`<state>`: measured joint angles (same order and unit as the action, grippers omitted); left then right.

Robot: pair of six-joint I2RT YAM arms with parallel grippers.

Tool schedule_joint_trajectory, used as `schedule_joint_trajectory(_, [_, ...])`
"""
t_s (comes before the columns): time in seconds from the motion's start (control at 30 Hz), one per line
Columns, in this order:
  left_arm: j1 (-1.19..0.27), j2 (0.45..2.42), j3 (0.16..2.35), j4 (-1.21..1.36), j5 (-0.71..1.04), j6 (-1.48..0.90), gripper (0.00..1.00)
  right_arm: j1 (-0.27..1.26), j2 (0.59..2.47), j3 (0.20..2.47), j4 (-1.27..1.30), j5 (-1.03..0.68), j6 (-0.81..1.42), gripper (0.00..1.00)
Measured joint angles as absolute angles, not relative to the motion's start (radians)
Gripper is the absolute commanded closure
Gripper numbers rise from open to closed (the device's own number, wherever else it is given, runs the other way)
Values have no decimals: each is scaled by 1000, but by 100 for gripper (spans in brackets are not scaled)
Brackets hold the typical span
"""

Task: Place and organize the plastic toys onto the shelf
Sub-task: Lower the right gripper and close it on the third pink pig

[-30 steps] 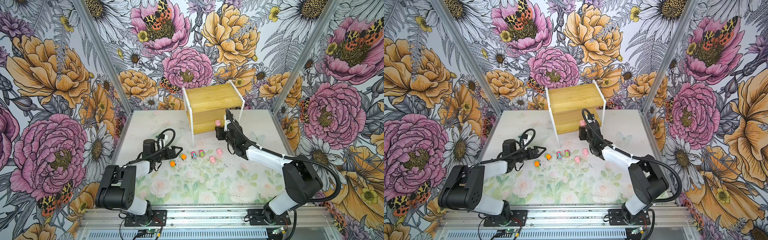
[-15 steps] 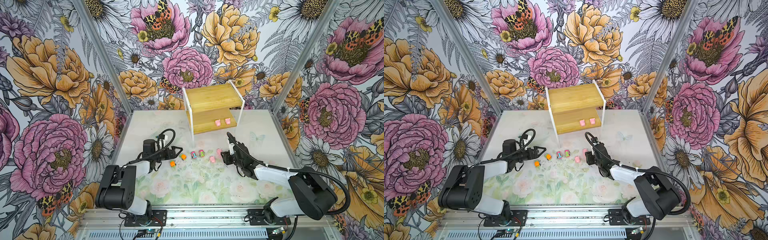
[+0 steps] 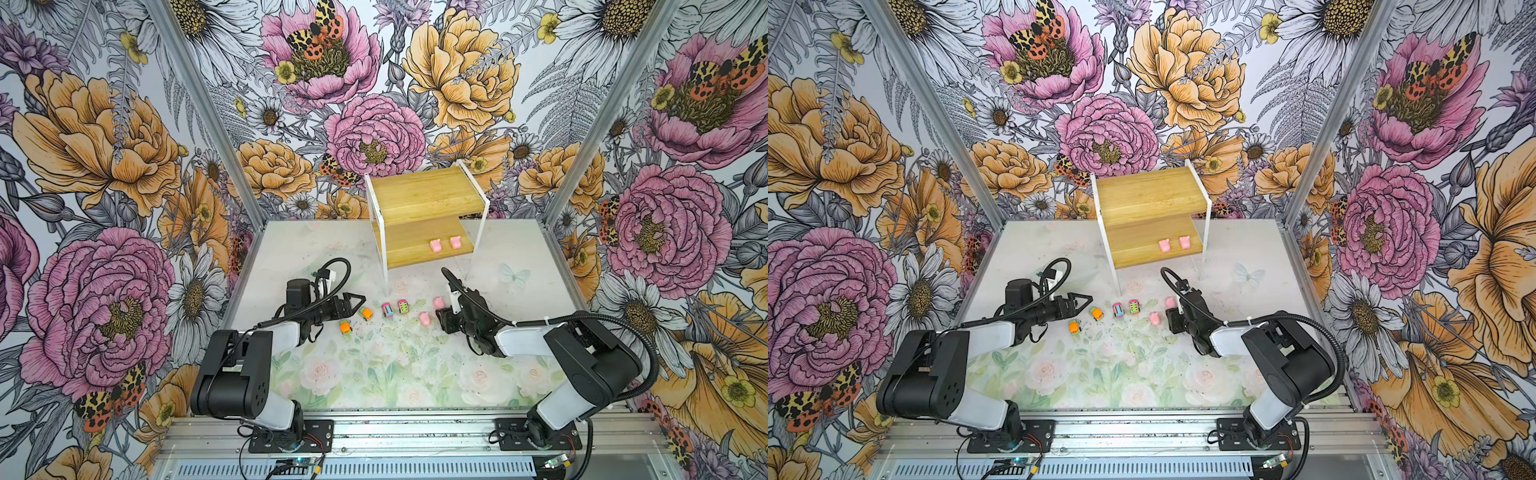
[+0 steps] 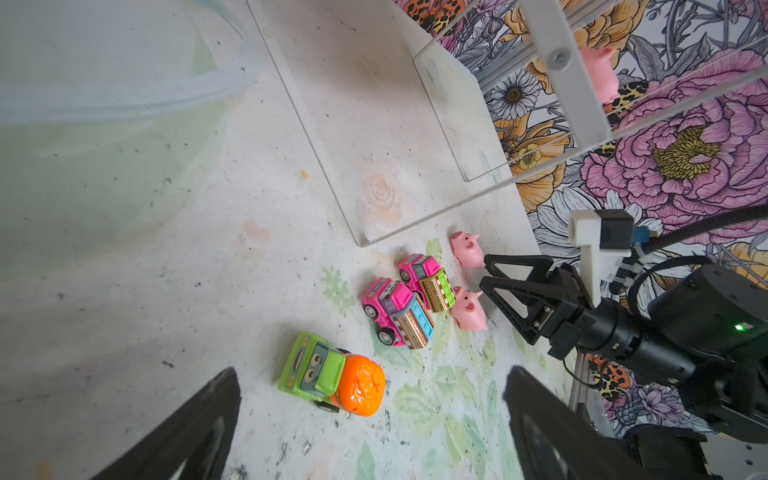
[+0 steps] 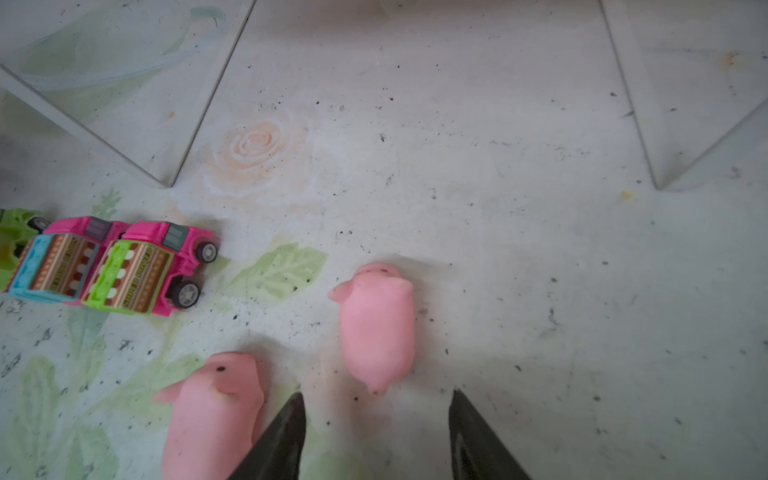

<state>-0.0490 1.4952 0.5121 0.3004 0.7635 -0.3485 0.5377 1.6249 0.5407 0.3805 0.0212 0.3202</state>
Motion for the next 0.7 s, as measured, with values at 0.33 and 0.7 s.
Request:
schedule_joint_trajectory(0.33, [-49, 1511, 512, 308, 796, -349, 1, 537, 1681, 577, 410, 21, 297, 45])
schedule_joint_trajectory(0.7, [-49, 1541, 512, 319, 815, -349, 1, 535, 1726, 599, 431, 13, 290, 48])
